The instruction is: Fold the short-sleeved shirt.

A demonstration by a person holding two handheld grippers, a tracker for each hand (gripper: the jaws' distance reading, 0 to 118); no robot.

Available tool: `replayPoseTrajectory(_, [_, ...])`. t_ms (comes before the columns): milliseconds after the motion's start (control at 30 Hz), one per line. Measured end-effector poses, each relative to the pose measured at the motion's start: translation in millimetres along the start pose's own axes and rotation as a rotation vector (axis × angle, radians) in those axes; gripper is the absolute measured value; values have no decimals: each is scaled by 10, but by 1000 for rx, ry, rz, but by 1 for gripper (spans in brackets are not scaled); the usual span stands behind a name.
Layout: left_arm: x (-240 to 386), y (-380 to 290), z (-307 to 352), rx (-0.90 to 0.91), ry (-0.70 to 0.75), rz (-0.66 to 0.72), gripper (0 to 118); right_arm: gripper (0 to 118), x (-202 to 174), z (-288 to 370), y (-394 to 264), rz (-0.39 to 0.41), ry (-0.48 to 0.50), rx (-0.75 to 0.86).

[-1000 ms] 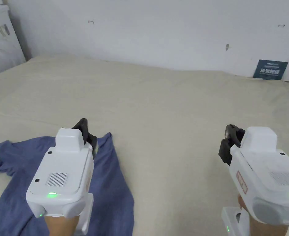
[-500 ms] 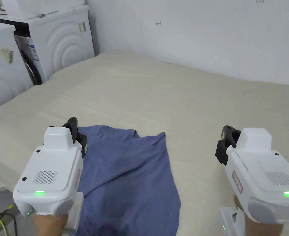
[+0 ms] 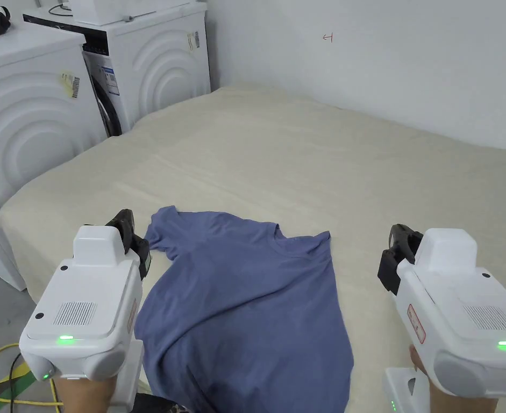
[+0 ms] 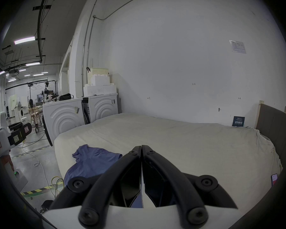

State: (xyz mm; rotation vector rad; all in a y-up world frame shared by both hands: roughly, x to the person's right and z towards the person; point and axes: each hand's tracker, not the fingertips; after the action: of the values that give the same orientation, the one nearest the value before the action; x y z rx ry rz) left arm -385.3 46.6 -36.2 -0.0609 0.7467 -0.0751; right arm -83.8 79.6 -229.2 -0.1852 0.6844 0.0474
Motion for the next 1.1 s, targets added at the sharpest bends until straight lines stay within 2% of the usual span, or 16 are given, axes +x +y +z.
replayPoseTrajectory(367, [149,-15,-369,-93,-113,79,0,0,190,27,17,23,-34,-8])
replayPoseTrajectory(667, [601,-383,-1223,-464,-278,117,0,0,431,-65,-46,18,-88,-37])
replayPoseTrajectory(767, [814,-587,-1464,-589,-310,90,6,0,514,-133,-90,19,-107,-55])
replayPoseTrajectory(800, [881,-665,-1525,-602,-314,94,15,0,540,-154,-105,19,-114,-62])
replayPoseTrajectory(833, [941,-732,-1582,-626,-313,89,29,0,558,-172,-120,19,-120,-67])
replayPoseTrajectory(867, [1011,-795,-1656,-663,-314,78,47,0,583,-190,-134,19,-127,-73])
replayPoseTrajectory(900, [1084,-863,-1730,-724,-315,67,72,0,611,-206,-150,16,-131,-79])
replayPoseTrajectory(967, [1200,-1008,-1849,-787,-307,64,99,0,651,-230,-180,13,-141,-90])
replayPoseTrajectory(1000, [1251,-1082,-1897,-820,-303,59,109,0,674,-243,-196,14,-147,-96])
replayPoseTrajectory(1100, [1385,-1258,-1990,-877,-311,49,110,0,746,-269,-255,6,-164,-112])
